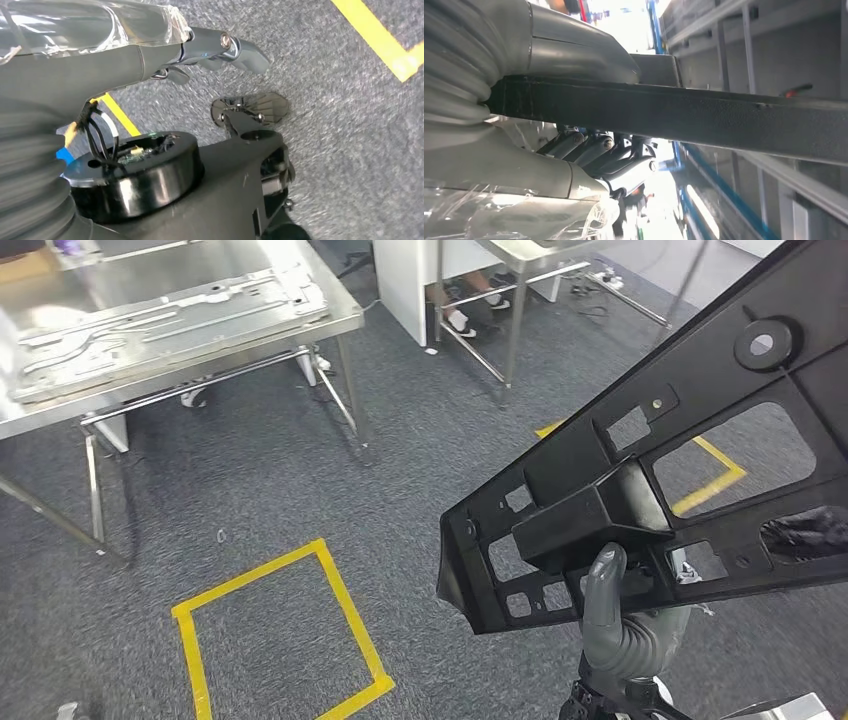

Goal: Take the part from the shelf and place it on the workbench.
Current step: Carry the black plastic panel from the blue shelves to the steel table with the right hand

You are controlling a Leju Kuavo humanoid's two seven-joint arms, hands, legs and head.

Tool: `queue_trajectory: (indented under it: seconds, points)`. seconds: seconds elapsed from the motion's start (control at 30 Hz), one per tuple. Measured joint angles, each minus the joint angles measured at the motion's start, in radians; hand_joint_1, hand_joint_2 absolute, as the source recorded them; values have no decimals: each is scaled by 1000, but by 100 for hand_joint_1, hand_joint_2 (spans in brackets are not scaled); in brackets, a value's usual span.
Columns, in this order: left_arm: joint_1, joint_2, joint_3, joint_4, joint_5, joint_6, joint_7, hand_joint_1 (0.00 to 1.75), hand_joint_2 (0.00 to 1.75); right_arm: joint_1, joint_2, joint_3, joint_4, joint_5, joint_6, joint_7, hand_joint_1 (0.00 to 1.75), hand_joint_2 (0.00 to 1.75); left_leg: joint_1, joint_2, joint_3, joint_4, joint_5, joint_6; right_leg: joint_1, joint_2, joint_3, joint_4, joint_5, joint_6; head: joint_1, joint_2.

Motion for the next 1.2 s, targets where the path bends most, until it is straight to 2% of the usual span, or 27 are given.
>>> queue_trajectory:
  seconds: [0.03, 0.07, 0.1, 0.13, 0.17, 0.23, 0.3, 0.37, 0.4, 0.43, 0.47, 0.53, 0.57, 0.6, 0.67, 0.7, 0.73, 0.8, 0.83, 0.87, 0.9, 0.93, 1.0, 1.03, 1.07, 1.1, 1.2]
  points:
    - [-1, 0, 0, 0, 0, 2, 1, 0, 175, 0, 0, 0, 1, 0, 0, 0, 175, 175, 1, -12, -5, 9, -5, -7, -4, 17, 20, -49, 20, 0, 2, 0]
    - [-1, 1, 0, 0, 1, 5, 1, 0, 175, 0, 1, 1, 2, 0, 0, 0, 175, 175, 1, -21, -10, 16, -9, -13, -6, 29, 30, -73, 26, -5, 3, 0]
    - [-1, 1, 0, 0, 1, 7, 1, 0, 175, 0, 2, 1, 4, -1, 0, 0, 175, 175, 0, -28, -15, 18, -10, -17, -3, 28, 31, -74, 22, -14, 3, 0]
    - [1, 1, 0, 0, 1, 8, 2, 0, 175, 0, 3, 1, 4, -1, 0, 0, 175, 175, 1, -35, -18, 19, -10, -18, -4, 15, 31, -76, 23, -25, 3, 0]
    - [3, 1, 0, 0, 1, 9, 2, 0, 175, -1, 3, 1, 4, -1, 0, 0, 175, 175, 2, -29, -20, 23, -12, -21, -4, 5, 32, -77, 23, -32, 2, 0]
    - [6, 0, 0, 0, 1, 10, 2, 0, 175, -2, 5, 0, 4, 0, 0, 0, 175, 175, 2, 17, -41, 72, -39, -30, -4, -17, 35, -78, 23, -45, -1, 0]
    - [3, -2, 0, 0, 2, 10, 3, 0, 175, -1, 7, 0, 4, 0, 0, 0, 175, 175, 4, 72, -102, 195, -97, -41, -3, -41, 36, -78, 21, -53, -4, 0]
    - [0, -5, 0, 0, 3, 8, 3, 0, 175, -1, 7, 0, 4, 0, 0, 0, 175, 175, 9, 89, -168, 313, -136, -45, -2, -68, 38, -78, 17, -56, -6, 0]
    - [0, -6, 0, 0, 4, 7, 3, 0, 175, -1, 7, 0, 4, 0, 0, 0, 175, 175, 10, 92, -178, 326, -131, -45, -1, -82, 39, -78, 14, -56, -6, 0]
    - [1, -7, 0, 0, 4, 6, 4, 0, 175, -1, 7, 0, 4, 1, 0, 1, 175, 175, 9, 96, -168, 299, -108, -40, 0, -95, 43, -78, 11, -55, -6, 0]
    - [2, -7, 0, 0, 5, 5, 4, 0, 175, -1, 7, 0, 4, 2, 0, 2, 175, 175, 6, 107, -138, 235, -72, -32, 2, -108, 48, -78, 7, -54, -6, 0]
    - [2, -7, 0, 0, 6, 3, 5, 0, 175, -1, 7, 0, 4, 4, 0, 5, 175, 175, -9, 161, -69, 91, -12, -8, 7, -132, 59, -80, -1, -49, -6, 0]
    - [0, -7, 0, 0, 6, 3, 5, 0, 175, -1, 7, 0, 4, 5, 0, 7, 175, 175, -17, 181, -49, 47, 1, 0, 9, -143, 63, -81, -5, -46, -6, 0]
    - [-2, -7, 0, 0, 6, 3, 7, 0, 175, -1, 7, 0, 4, 6, 0, 9, 175, 175, -23, 190, -42, 28, 2, 4, 11, -155, 67, -84, -7, -42, -6, 0]
    - [-1, -7, 0, 0, 7, 3, 9, 0, 175, -2, 8, 0, 4, 7, 1, 13, 175, 175, -21, 163, -39, 17, 3, 2, 12, -169, 77, -89, -13, -33, -6, 0]
    - [1, -8, 0, 0, 7, 3, 10, 0, 175, -3, 8, -1, 4, 8, 1, 14, 175, 175, -16, 148, -34, 10, 6, 2, 11, -152, 80, -84, -20, -28, -6, 0]
    - [2, -8, 0, 0, 7, 3, 11, 0, 175, -4, 8, -2, 4, 10, 2, 15, 175, 175, -11, 134, -28, 4, 8, 3, 10, -123, 73, -60, -36, -24, -5, 0]
    - [0, -10, 0, 0, 7, 3, 12, 0, 175, -3, 8, -3, 4, 13, 3, 17, 175, 175, -5, 105, -20, -2, 10, 8, 9, -58, 20, 49, -89, -21, -2, 0]
    - [-2, -11, 0, 1, 7, 3, 13, 0, 175, -1, 8, -3, 5, 14, 4, 17, 175, 175, -5, 90, -19, -1, 9, 11, 9, -46, -20, 119, -116, -21, -1, 0]
    - [-3, -12, 0, 1, 7, 3, 13, 0, 175, 0, 8, -3, 7, 14, 4, 17, 175, 175, -5, 74, -18, -1, 8, 12, 9, -42, -54, 172, -128, -19, 0, 0]
    - [-3, -13, 0, 1, 7, 3, 14, 0, 175, 1, 8, -3, 8, 13, 4, 18, 175, 175, -5, 60, -16, -1, 7, 12, 9, -41, -73, 192, -121, -18, 1, 0]
    - [-2, -14, 0, 1, 7, 3, 14, 0, 175, 1, 8, -3, 9, 10, 7, 18, 175, 175, -5, 47, -13, -1, 4, 12, 9, -40, -73, 172, -94, -18, 1, 0]
    - [2, -14, 0, 1, 5, 2, 11, 0, 175, 0, 8, -3, 11, -8, 17, 14, 175, 175, -4, 28, -4, 1, -6, 7, 6, -35, -26, 42, -12, -18, 1, 0]
    - [4, -14, 0, 1, 4, 2, 8, 0, 175, -1, 8, -3, 11, -20, 24, 11, 175, 175, -6, 21, -1, 5, -14, 2, 5, -30, 0, -21, 15, -19, 2, 0]
    - [5, -14, -1, 1, 4, 2, 4, 0, 175, -1, 8, -3, 11, -31, 30, 8, 175, 175, -7, 17, 0, 9, -21, -2, 4, -24, 18, -63, 29, -23, 1, 0]
    - [6, -14, -1, 1, 4, 2, 2, 0, 175, -1, 8, -4, 12, -38, 34, 5, 175, 175, -9, 15, 0, 11, -28, -7, 5, -21, 26, -82, 30, -28, 1, 0]
    - [6, -14, -2, 1, 4, 2, -1, 0, 175, -1, 8, -5, 11, -49, 38, 0, 175, 175, -7, 22, -1, 20, -45, -19, 5, -25, 35, -86, 21, -46, 0, 0]
